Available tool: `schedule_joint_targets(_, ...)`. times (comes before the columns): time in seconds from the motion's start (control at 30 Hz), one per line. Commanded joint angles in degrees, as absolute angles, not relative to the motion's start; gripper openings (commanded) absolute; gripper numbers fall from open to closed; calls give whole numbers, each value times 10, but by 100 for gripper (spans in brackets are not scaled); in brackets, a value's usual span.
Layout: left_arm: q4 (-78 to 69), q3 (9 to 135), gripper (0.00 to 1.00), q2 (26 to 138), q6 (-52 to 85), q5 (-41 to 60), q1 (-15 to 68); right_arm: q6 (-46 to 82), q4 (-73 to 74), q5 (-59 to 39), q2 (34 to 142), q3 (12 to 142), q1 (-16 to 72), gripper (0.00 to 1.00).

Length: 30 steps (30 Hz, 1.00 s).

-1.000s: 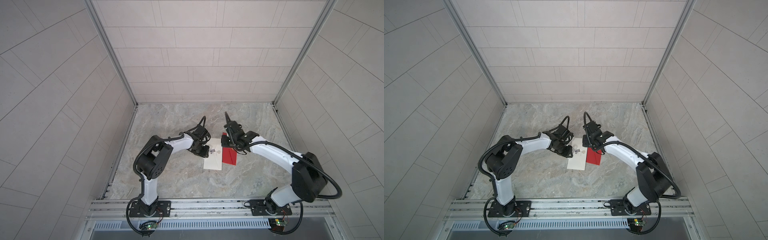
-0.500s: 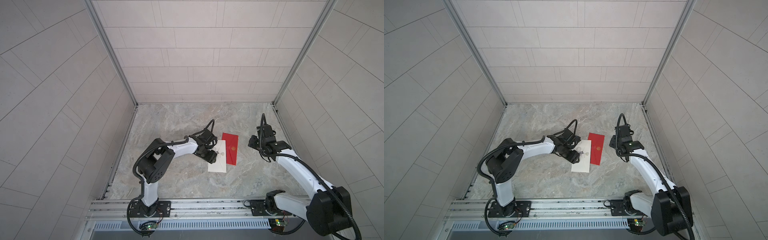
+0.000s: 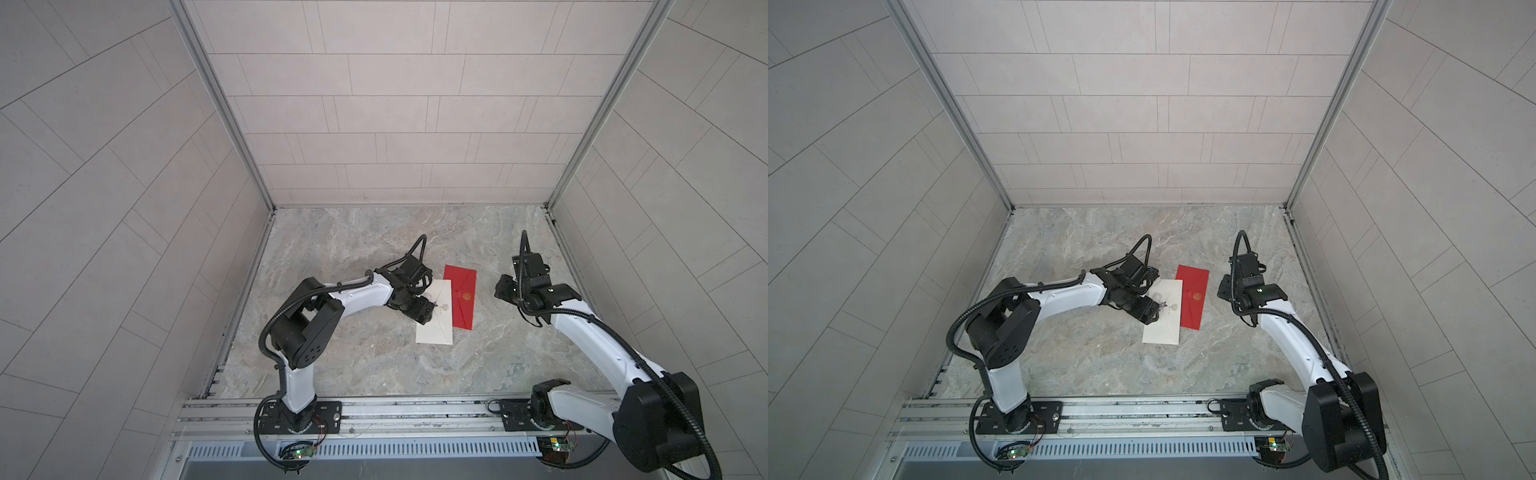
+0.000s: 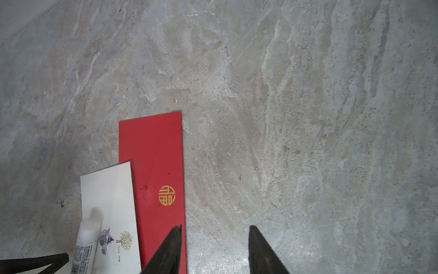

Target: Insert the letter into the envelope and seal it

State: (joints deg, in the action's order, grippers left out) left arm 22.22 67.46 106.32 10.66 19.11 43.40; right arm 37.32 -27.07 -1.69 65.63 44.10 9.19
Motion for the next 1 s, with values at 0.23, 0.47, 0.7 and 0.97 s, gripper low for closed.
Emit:
schedule_joint_targets(0.23, 72, 582, 85, 882, 128, 45, 424, 349, -307, 44, 632, 446, 71, 49)
schedule_joint_targets(0.47, 3, 444, 100, 657, 161, -364, 353, 310, -264, 208, 581, 449, 65, 58)
schedule_joint_targets(0.7, -142, 257, 100, 563, 107, -500, 180, 178, 50, 252, 595, 283, 71, 100)
schedule_joint_targets(0.97, -259, 263, 100, 781, 36, -481, 126, 107, 204, 324, 745, 269, 80, 100)
